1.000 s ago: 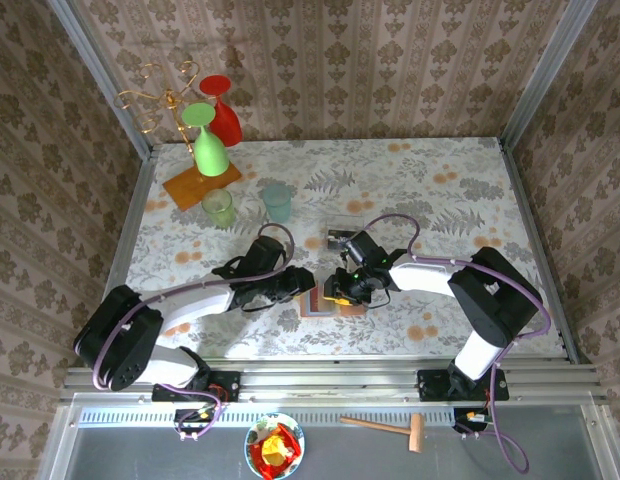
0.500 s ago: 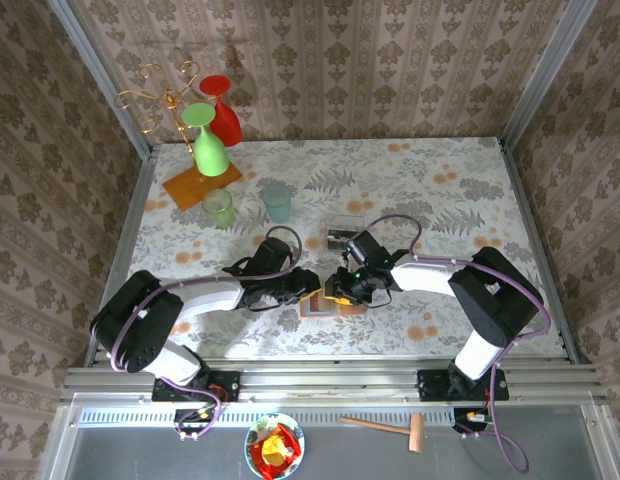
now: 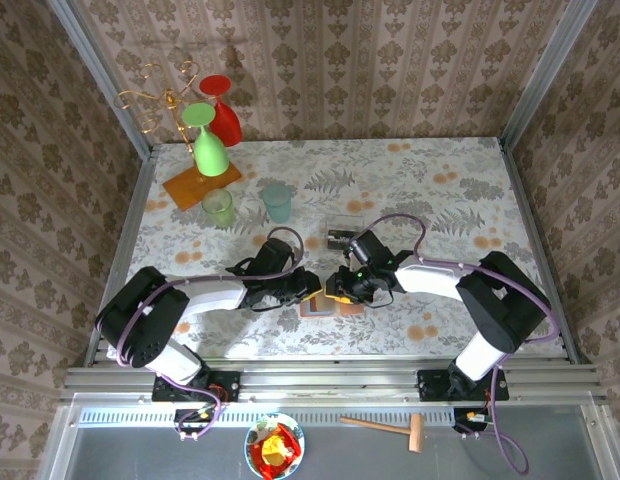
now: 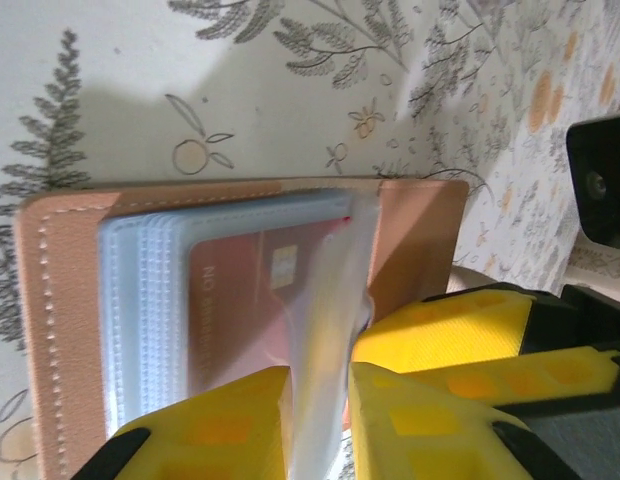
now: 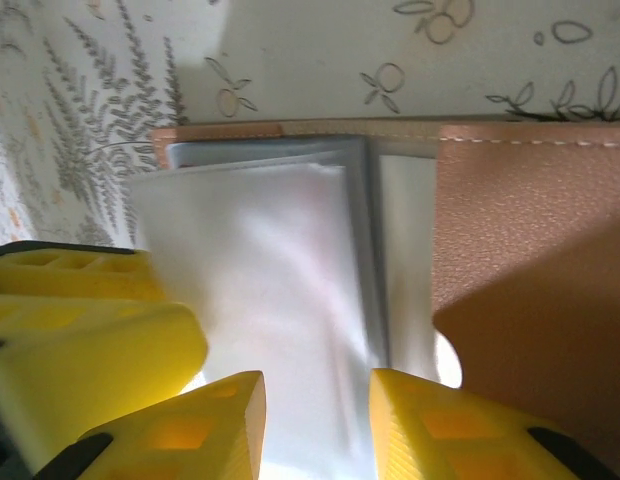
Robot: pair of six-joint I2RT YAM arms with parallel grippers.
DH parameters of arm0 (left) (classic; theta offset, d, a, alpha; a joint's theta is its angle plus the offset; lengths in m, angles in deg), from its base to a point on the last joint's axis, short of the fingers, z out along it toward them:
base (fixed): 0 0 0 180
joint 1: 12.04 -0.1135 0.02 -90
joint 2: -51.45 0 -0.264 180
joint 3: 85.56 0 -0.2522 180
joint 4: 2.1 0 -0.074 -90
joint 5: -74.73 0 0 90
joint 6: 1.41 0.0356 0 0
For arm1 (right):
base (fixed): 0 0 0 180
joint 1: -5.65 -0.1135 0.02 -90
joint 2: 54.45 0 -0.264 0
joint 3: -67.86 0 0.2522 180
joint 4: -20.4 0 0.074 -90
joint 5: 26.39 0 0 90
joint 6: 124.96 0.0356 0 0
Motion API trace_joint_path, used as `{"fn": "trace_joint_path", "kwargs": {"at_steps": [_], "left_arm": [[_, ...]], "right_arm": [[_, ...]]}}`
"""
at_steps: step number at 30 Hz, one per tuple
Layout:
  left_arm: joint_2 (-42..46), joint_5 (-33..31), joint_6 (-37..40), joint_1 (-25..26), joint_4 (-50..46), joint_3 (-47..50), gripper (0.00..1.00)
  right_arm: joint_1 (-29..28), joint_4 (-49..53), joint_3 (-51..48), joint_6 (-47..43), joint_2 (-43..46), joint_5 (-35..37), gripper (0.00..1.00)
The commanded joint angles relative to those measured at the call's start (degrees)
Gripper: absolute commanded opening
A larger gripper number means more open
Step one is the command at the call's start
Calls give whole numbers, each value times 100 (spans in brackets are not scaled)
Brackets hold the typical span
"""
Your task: Take the credit cards out of the card holder
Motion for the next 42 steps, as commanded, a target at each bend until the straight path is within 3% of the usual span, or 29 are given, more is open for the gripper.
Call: {"fn": "trace_joint_path", "kwargs": {"at_steps": [1, 9, 18, 27, 42], "left_arm": [[-106, 160, -172, 32, 338, -15, 23], [-35, 197, -143, 61, 228, -197, 25], [-287, 368, 26, 242, 27, -709, 40], [-815, 459, 67, 448, 1, -1197, 48], [-1158, 499, 15, 621, 57, -1448, 50]], "right_arm": [[40, 95, -35, 60, 304, 88, 35], [75, 788, 135, -147, 836, 421, 35], [257, 1457, 230, -398, 1594, 850, 35], [549, 1530, -30, -405, 2121, 873, 36], [638, 1467, -268, -261, 2332, 816, 37]]}}
